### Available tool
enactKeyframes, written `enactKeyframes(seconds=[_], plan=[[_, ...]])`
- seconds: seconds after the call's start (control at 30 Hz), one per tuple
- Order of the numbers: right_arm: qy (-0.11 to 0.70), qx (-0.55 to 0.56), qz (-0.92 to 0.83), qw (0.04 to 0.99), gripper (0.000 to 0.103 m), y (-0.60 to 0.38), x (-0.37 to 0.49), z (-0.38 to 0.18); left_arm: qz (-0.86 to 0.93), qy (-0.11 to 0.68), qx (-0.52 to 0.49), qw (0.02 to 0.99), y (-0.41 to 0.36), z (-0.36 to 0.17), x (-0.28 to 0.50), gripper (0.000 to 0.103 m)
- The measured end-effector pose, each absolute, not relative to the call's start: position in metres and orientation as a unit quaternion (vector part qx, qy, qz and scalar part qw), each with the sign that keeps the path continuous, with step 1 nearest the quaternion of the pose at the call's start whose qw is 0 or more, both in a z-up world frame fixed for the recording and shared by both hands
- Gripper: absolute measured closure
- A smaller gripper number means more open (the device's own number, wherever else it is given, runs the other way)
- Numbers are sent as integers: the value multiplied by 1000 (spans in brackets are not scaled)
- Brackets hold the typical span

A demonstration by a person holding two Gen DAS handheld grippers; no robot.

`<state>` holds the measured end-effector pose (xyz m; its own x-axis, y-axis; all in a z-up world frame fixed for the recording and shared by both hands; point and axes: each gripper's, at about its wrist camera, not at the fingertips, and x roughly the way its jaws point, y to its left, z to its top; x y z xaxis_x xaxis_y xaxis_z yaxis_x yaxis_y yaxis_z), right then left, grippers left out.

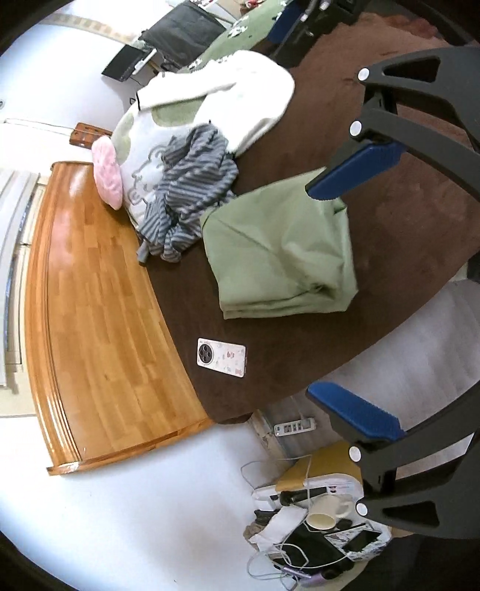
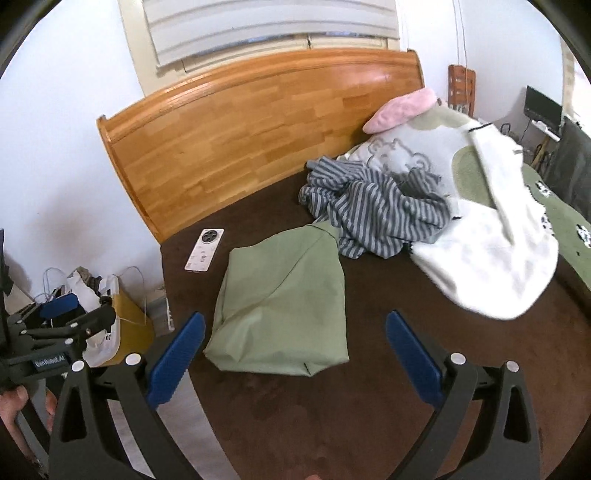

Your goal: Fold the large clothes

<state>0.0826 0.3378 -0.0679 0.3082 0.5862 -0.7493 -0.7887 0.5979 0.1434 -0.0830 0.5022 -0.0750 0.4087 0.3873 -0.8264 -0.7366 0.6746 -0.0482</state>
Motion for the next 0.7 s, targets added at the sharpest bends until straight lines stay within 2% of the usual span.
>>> enactKeyframes(seconds=[0.4,0.7], plan=[[382,-101,399,827,6,262,13,-30,333,424,-189,821,425,-52,-119,7],[384,-100,365,842,6,257,-20,-37,324,425,-192,823,428,-60,-132,7]])
